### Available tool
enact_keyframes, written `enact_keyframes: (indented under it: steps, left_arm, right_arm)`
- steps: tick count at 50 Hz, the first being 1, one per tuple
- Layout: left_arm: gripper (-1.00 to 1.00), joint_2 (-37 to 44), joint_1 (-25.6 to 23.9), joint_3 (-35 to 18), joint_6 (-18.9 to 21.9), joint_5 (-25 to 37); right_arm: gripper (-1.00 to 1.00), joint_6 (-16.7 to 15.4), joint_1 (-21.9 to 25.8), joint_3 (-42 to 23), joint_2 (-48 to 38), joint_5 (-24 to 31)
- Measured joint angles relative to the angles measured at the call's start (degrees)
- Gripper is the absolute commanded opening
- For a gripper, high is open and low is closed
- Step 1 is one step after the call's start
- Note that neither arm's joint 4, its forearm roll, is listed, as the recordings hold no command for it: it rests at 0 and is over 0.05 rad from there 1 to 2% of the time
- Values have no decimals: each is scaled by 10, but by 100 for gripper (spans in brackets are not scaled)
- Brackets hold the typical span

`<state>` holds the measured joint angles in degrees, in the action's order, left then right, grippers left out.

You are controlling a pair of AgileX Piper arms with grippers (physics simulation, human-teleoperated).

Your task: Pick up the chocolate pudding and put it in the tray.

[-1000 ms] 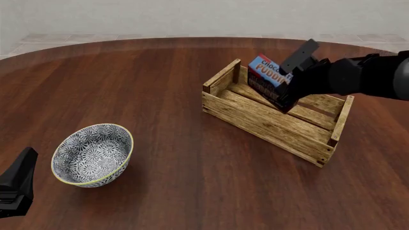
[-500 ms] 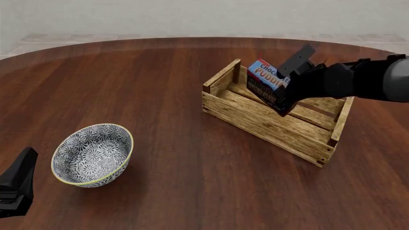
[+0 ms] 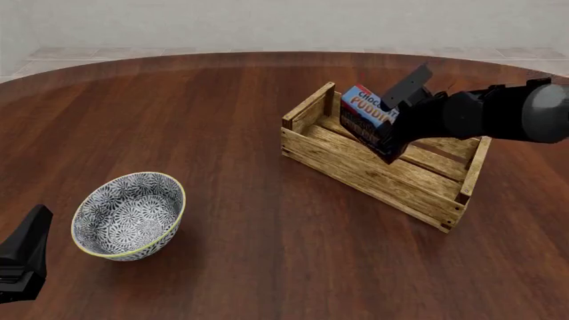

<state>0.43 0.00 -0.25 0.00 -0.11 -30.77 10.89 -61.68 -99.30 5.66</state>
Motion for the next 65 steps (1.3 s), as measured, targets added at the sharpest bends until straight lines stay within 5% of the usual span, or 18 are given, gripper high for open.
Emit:
enact_keyframes:
  steps: [65]
  left_arm:
    - [100, 0, 0, 0, 0, 0]
  right_arm:
    - [-100, 19, 8, -20, -49, -34]
